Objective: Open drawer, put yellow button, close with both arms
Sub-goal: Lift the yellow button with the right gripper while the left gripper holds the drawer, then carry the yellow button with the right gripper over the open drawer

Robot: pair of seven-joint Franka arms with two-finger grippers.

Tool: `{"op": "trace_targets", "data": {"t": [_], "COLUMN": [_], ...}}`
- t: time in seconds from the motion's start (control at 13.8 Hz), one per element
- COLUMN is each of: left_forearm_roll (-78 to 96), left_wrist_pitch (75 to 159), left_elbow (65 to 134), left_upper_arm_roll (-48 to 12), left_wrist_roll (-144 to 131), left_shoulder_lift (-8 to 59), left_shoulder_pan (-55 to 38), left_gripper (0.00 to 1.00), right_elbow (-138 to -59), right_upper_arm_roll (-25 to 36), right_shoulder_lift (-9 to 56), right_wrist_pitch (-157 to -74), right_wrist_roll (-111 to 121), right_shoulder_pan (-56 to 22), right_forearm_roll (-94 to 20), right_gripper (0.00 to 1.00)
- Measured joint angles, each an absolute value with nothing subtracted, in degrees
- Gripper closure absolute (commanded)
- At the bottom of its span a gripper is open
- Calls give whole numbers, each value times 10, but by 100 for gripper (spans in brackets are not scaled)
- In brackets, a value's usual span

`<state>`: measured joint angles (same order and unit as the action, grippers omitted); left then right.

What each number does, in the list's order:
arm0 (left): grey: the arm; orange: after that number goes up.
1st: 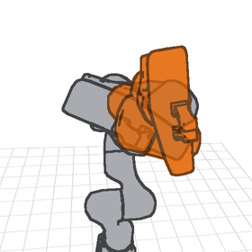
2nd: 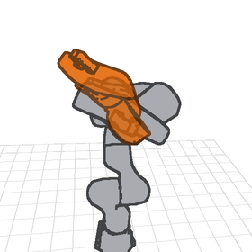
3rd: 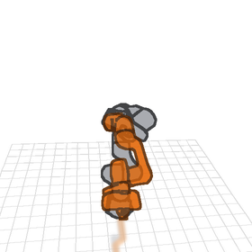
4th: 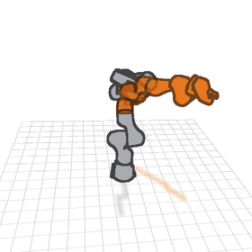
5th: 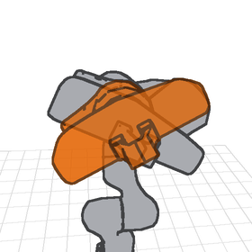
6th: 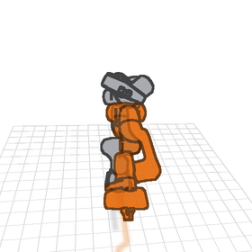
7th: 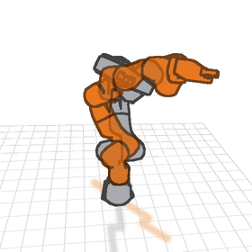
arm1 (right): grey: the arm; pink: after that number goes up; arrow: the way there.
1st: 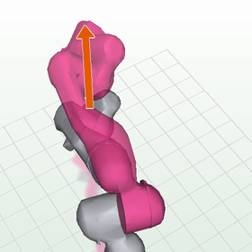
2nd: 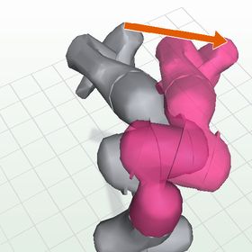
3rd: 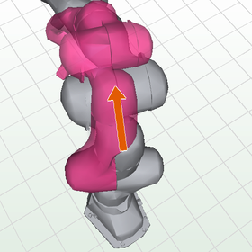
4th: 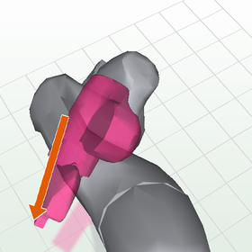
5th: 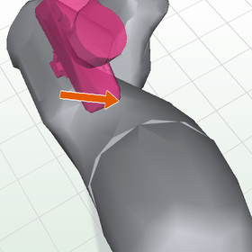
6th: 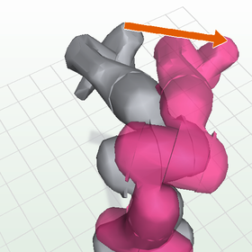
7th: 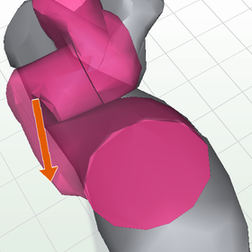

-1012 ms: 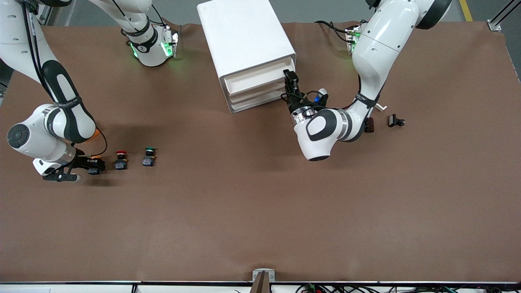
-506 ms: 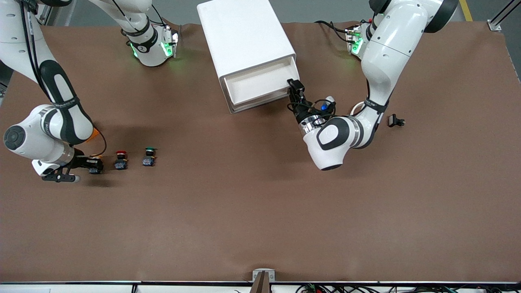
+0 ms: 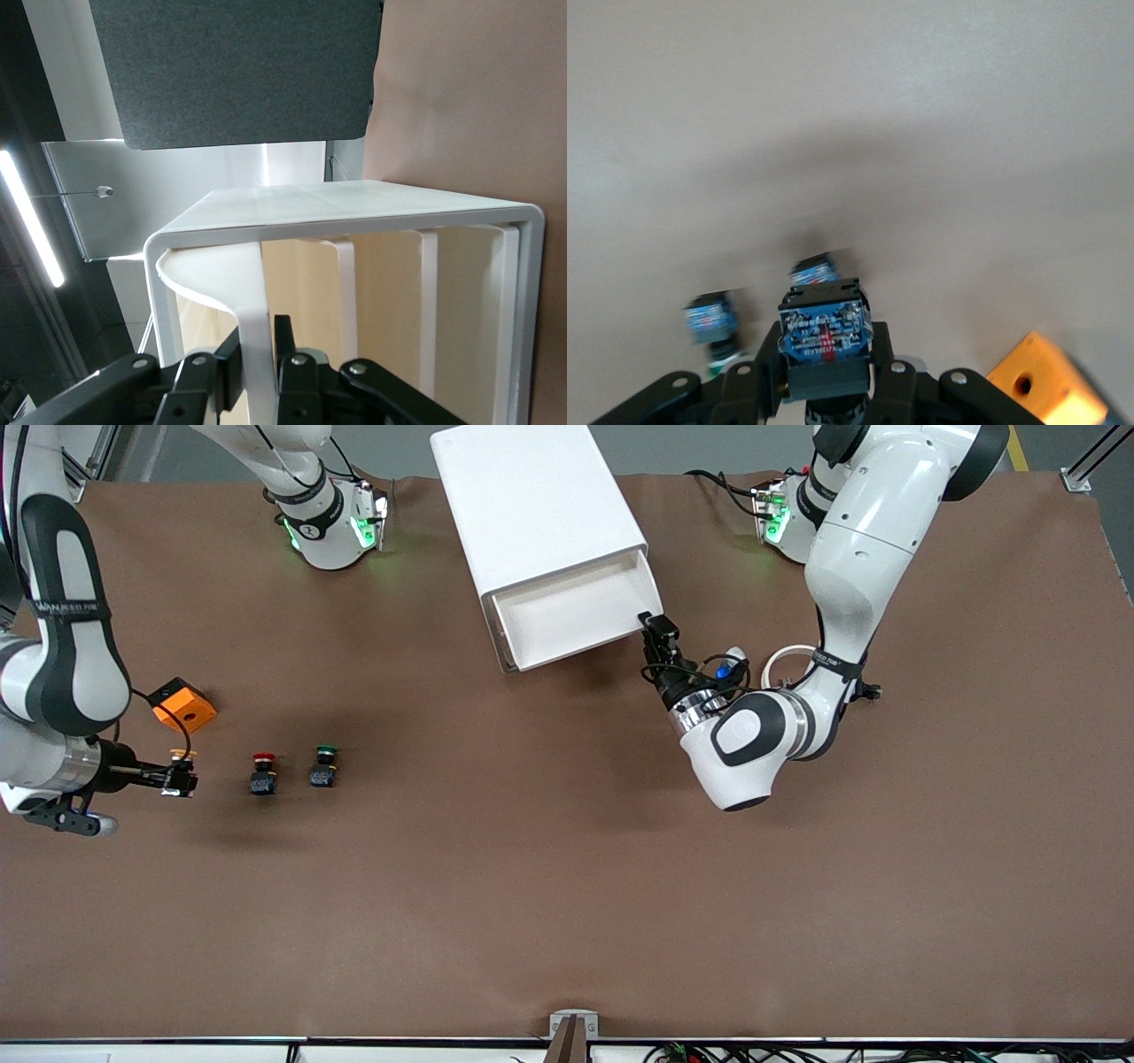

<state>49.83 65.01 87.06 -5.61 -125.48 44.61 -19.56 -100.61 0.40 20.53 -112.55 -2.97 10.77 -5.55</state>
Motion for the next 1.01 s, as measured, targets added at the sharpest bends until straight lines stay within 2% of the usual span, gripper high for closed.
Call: {"op": "trace_targets", "data": {"t": [0.43,1.01], "left_forearm_roll": [491,486], "left_wrist_pitch": [649,650], "left_elbow": [856,849], "left_upper_arm_roll": [-56,-55], "left_wrist_roll": [-1255,-1255], "left_shoulder_lift": [447,448], "left_shoulder_pan": [-189,-158], "left_gripper": [82,80], "right_elbow": [-1004,-1004], "right_upper_arm_roll": [-1,-3], "right_shoulder_lift": [111,20], "right_wrist_pitch": [-1035,-1013], "right_wrist_roll": [-323,-682], "right_shoulder_pan": [-18,-207], "right_forearm_roll": [-70,-81], "right_gripper": [100,100]}}
